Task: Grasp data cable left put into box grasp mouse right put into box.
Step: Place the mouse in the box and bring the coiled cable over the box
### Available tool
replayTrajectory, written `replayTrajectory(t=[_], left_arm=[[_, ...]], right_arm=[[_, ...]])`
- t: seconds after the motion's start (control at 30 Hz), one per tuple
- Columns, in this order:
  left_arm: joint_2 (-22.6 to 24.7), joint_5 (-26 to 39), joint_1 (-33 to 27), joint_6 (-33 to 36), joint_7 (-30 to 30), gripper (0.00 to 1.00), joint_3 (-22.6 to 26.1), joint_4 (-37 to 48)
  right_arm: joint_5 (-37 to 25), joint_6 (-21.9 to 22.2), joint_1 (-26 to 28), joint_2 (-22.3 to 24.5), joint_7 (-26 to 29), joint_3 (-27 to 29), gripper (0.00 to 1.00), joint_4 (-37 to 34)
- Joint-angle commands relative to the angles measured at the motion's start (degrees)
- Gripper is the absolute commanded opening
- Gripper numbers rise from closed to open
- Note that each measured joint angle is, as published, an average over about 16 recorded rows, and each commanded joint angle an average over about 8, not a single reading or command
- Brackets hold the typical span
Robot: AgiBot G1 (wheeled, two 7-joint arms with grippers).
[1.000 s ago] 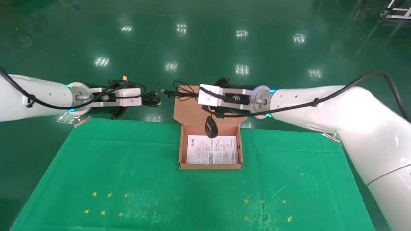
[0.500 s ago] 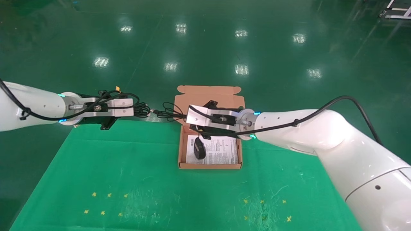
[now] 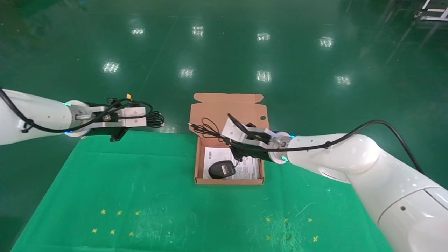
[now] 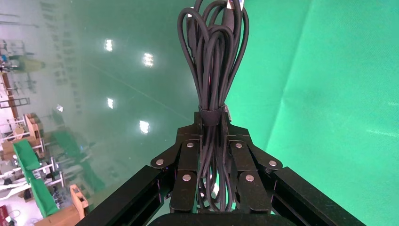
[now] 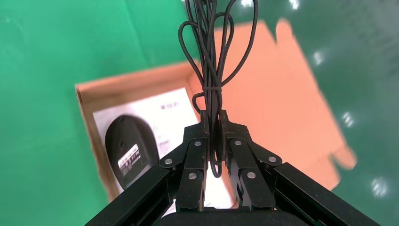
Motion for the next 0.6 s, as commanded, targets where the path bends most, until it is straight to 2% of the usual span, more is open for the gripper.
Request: replayTrajectory(t=[0.03,0.23,0.3,0.6], left_arm=[[-0.02,0.05,0.03,0.03,-0.09,0.0,0.0,-0.1],[-0.06,0.11,0.07,0.07,-0.17,0.0,0.01,-0.22],[-0.06,0.12,0.08,0.08,-0.18,0.0,0.01,-0.26],[0.93,-0.84,0.81,-0.48,0.14,0.0,0.05,-0.54]], right_arm=[[0.8,0.42,-0.06,-0.07,1.22,-0.91,0.09,-1.6],[1.8,0.34,0.18,-0.16,2.63,-3.5,0.84,-2.8],[1.96,0.13,0.25,-0.03,2.77,-4.04,1.0,-2.9],[2.1,-0.33,-0.03,1.74,3.59,-5.28,1.0,-0.94]])
